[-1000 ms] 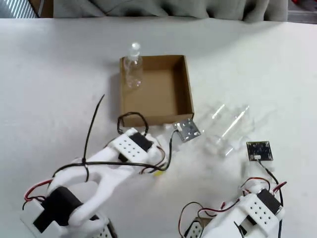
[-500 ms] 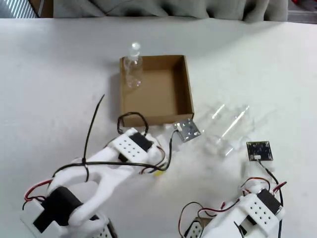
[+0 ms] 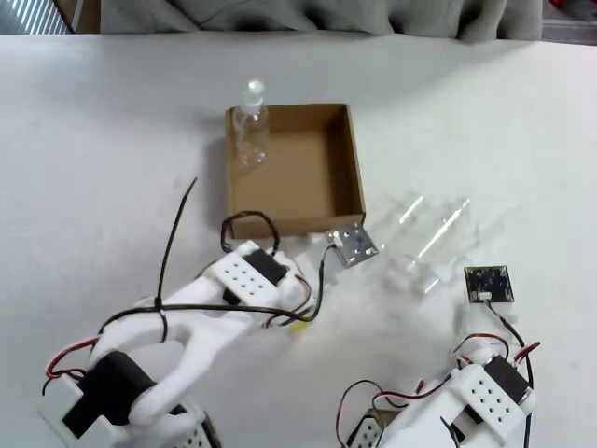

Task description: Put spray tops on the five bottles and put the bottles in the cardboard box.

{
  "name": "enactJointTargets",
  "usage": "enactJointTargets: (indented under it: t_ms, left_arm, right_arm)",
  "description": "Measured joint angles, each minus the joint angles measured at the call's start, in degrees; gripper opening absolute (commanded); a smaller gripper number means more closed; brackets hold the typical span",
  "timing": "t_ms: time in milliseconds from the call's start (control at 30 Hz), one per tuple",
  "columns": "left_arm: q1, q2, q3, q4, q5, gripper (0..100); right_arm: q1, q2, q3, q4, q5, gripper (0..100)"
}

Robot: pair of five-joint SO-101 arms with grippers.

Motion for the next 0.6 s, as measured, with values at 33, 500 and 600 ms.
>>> enactJointTargets:
  t_ms: [33, 500, 600]
  left_arm:
    - [0.0, 0.0, 0.0, 0.0, 0.0, 2]
    - [0.0, -0.3, -1.7, 0.0, 0.0, 2]
    - [0.0, -0.3, -1.7, 0.0, 0.0, 2]
  right_arm:
    - [0.0, 0.0, 0.0, 0.0, 0.0, 4.7]
    - [0.0, 0.0, 0.0, 0.0, 0.0, 4.7]
    - [0.0, 0.0, 0.0, 0.0, 0.0, 4.7]
